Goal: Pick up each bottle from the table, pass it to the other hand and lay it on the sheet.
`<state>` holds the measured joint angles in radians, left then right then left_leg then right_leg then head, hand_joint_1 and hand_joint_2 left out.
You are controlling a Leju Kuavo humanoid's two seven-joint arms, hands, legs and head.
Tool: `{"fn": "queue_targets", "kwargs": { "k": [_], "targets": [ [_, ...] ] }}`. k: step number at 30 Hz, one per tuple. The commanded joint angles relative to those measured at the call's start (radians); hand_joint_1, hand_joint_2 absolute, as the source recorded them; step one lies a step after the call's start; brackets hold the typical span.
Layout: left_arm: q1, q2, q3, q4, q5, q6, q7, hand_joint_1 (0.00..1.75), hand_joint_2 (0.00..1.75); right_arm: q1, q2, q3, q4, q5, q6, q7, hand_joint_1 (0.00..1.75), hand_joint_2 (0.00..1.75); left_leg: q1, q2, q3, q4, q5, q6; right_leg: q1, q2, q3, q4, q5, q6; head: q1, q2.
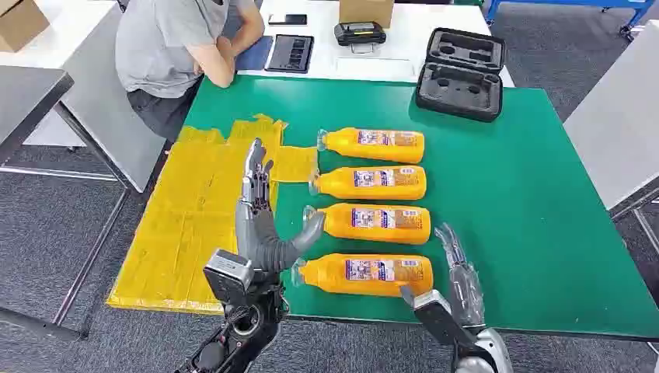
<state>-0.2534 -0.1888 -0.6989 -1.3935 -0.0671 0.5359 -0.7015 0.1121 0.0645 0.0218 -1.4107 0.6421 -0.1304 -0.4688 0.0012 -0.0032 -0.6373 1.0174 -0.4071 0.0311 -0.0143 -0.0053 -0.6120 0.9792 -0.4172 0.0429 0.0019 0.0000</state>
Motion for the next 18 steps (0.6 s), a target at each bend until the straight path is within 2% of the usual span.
{"fn": "queue_targets", "kwargs": {
  "k": [1,5,12,15,16,17,18],
  "targets": [
    [-0.039,0.005,-0.009,0.064,0.006,-0.014,0.003,0.0,1.75,-0.011,-0.019,0.023,0.042,0.068,0.011,0.044,0.0,1.75,0.0,0.0,0.004,-0.001,-0.001,-0.001,0.0,0.0,0.004,-0.001,-0.001,-0.001,0.0,0.0],
    [-0.042,0.006,-0.013,0.109,-0.005,-0.011,0.003,0.0,1.75,-0.034,-0.011,0.039,0.068,0.123,0.038,0.055,0.0,1.75,0.0,0.001,0.004,-0.001,-0.001,-0.001,0.0,0.001,0.004,-0.001,-0.001,-0.001,0.0,0.0],
    [-0.067,0.031,-0.103,0.21,-0.056,0.002,0.003,0.0,1.75,-0.15,-0.025,0.077,0.238,0.199,0.077,0.053,0.0,1.75,0.001,0.004,0.008,-0.003,-0.002,-0.001,0.001,0.004,0.007,-0.003,0.0,-0.002,0.0,0.0],
    [-0.064,0.033,-0.111,0.209,-0.058,0.004,0.003,0.0,1.75,-0.146,-0.038,0.087,0.26,0.209,0.084,0.049,0.0,1.75,0.0,0.001,0.005,-0.002,-0.001,-0.001,0.001,0.001,0.005,-0.002,0.0,-0.001,0.0,0.0],
    [-0.064,0.033,-0.111,0.209,-0.058,0.004,0.003,0.0,1.75,-0.146,-0.038,0.087,0.26,0.209,0.084,0.049,0.0,1.75,0.001,0.002,0.012,-0.003,-0.003,-0.002,0.001,0.002,0.012,-0.004,-0.002,-0.003,0.0,0.0],
    [-0.064,0.033,-0.111,0.209,-0.058,0.004,0.003,0.0,1.75,-0.146,-0.038,0.087,0.26,0.209,0.084,0.049,0.0,1.75,0.001,0.001,0.006,-0.002,-0.001,-0.001,0.001,0.001,0.006,-0.002,-0.001,-0.001,0.0,0.0],
    [-0.064,0.033,-0.111,0.209,-0.058,0.004,0.003,0.0,1.75,-0.146,-0.038,0.087,0.26,0.209,0.084,0.049,0.0,1.75,0.001,0.001,0.007,-0.002,-0.002,-0.001,0.001,0.001,0.007,-0.002,-0.002,-0.002,0.0,0.0]
  ]
}}
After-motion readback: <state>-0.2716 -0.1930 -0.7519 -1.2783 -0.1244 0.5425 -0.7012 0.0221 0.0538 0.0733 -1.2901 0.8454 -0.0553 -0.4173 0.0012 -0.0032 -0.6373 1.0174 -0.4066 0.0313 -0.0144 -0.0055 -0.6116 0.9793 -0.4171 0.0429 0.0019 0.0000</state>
